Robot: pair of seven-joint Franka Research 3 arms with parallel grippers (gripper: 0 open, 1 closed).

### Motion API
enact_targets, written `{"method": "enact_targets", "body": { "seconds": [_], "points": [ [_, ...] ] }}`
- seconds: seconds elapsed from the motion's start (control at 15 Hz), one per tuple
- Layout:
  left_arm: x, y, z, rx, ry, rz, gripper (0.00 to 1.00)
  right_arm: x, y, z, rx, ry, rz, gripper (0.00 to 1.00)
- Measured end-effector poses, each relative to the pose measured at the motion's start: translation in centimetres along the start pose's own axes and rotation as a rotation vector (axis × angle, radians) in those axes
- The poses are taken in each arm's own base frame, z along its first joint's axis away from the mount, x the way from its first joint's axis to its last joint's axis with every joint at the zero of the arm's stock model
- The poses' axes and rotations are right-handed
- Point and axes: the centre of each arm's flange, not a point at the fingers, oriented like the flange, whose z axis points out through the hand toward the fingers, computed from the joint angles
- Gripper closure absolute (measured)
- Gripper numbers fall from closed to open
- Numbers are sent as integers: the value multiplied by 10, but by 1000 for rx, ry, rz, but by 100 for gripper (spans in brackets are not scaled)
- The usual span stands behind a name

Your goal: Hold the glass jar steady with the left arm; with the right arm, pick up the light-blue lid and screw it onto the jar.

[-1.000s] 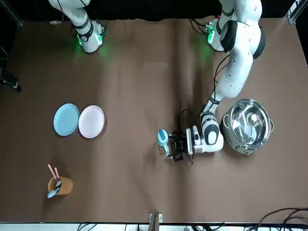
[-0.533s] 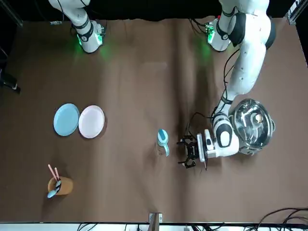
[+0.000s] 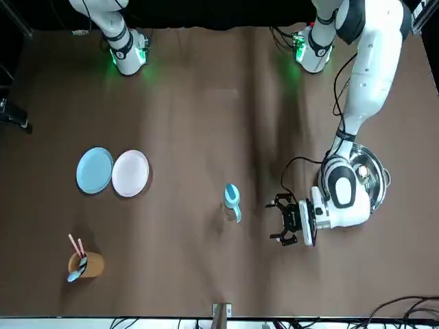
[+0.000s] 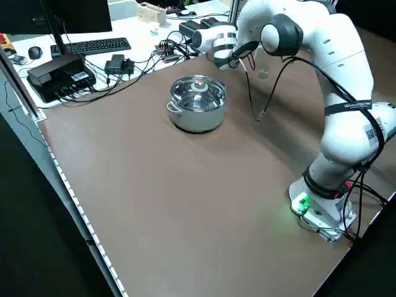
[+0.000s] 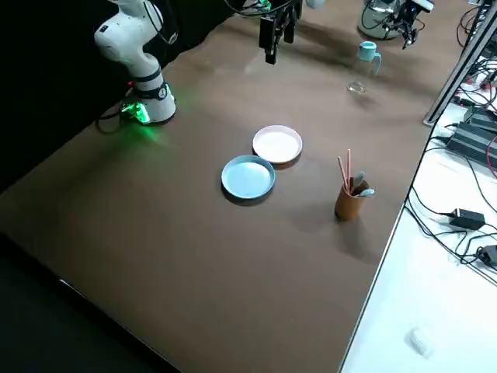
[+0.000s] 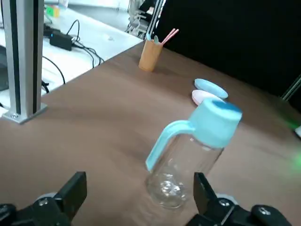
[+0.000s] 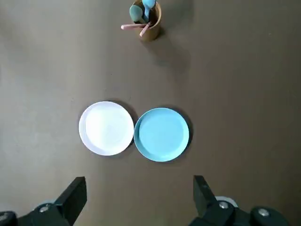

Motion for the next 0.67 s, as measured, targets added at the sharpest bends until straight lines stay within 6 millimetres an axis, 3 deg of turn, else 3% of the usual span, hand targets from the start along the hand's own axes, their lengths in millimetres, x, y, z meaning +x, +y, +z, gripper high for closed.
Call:
{"method": "enact_targets", "body": {
  "seconds": [0.27, 0.67],
  "points": [
    [32, 28, -20, 17, -78, -214, 0, 1, -4, 0, -2, 0, -7, 0],
    [42, 57, -44, 106, -197, -476, 0, 1, -4, 0, -4, 1, -7, 0]
  ]
}}
